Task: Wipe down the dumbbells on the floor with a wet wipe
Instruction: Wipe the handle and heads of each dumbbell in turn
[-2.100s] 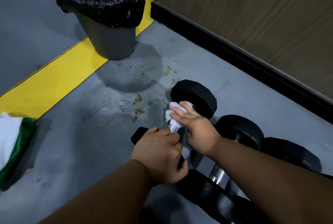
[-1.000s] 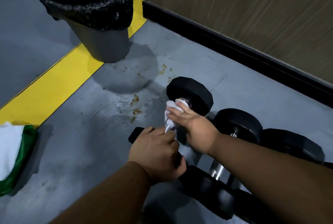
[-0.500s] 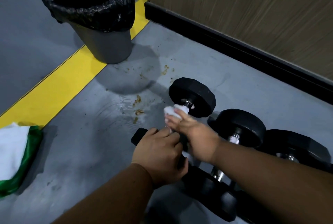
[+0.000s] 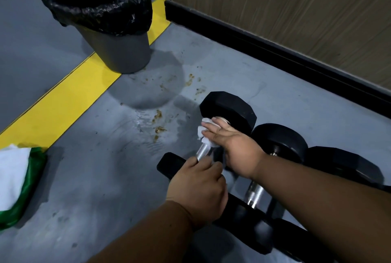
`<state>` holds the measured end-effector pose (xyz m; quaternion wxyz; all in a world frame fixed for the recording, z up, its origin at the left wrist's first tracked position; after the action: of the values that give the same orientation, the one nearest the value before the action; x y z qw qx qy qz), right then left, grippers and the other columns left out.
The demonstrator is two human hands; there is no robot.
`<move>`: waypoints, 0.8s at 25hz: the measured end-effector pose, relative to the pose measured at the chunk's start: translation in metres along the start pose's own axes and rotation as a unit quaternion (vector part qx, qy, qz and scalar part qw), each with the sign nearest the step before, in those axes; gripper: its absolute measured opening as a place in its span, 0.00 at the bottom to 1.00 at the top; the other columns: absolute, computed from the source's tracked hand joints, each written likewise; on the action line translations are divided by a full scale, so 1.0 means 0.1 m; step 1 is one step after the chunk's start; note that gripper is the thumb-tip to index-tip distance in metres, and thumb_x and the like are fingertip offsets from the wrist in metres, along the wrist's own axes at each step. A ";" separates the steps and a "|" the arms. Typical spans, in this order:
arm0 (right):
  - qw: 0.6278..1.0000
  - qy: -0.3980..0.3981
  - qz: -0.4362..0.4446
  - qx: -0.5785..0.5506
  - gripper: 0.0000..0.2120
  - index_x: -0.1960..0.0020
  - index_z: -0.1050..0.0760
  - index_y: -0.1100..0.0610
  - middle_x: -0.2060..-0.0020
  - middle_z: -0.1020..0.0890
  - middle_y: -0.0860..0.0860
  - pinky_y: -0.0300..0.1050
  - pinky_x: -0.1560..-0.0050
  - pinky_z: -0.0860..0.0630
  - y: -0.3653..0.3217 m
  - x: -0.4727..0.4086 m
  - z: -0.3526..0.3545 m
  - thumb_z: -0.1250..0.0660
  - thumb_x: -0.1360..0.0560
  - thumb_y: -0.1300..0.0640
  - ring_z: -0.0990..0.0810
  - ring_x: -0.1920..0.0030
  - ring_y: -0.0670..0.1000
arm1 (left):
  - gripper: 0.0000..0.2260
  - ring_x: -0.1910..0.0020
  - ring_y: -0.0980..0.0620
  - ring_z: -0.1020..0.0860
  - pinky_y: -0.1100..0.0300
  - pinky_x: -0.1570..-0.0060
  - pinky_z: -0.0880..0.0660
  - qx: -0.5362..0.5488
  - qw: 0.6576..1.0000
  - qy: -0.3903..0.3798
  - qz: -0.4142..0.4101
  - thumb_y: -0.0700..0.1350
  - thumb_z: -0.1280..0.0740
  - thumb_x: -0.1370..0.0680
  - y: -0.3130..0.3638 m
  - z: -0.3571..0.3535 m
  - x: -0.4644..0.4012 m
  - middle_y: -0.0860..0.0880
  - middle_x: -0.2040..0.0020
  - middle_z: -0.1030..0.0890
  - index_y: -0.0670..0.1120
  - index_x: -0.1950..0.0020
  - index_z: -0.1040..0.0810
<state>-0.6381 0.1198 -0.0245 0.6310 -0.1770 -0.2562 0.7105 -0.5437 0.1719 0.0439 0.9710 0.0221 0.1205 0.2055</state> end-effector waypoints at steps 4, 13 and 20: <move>0.999 -0.003 0.033 -0.031 0.39 0.22 0.33 0.54 0.21 0.37 0.45 0.43 0.20 0.46 -0.19 0.22 -0.21 0.31 0.29 0.76 0.47 0.19 0.44 | 0.11 0.63 0.47 0.27 0.54 0.59 0.39 0.009 1.000 0.009 0.000 0.51 0.31 0.28 0.02 0.04 -0.01 0.50 0.65 0.25 0.48 0.68 0.22; 1.000 0.020 0.009 0.008 0.35 0.24 0.31 0.54 0.22 0.35 0.49 0.46 0.20 0.43 -0.02 -0.02 0.05 0.39 0.29 0.74 0.46 0.19 0.49 | 0.11 0.64 0.46 0.28 0.55 0.61 0.41 0.001 1.000 0.000 0.002 0.49 0.30 0.29 0.03 -0.01 -0.02 0.49 0.66 0.26 0.48 0.69 0.25; 0.991 -0.040 0.128 0.010 0.24 0.27 0.28 0.59 0.26 0.28 0.54 0.33 0.22 0.52 -0.41 0.11 -0.16 0.40 0.22 0.66 0.36 0.23 0.50 | 0.09 0.63 0.44 0.26 0.53 0.57 0.37 0.000 1.000 0.014 0.004 0.49 0.28 0.29 0.05 0.04 -0.03 0.48 0.66 0.24 0.47 0.68 0.21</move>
<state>-0.5975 0.1361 -0.0122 0.5260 -0.1738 -0.2494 0.7943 -0.5475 0.1747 0.0487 0.9684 0.0198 0.1344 0.2093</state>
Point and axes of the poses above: each hand's wrist, its own x-axis away from the middle knuckle, its own z-axis out of the back of the hand, y = z × x, the point moved 10 cm from there along -x, towards the middle knuckle
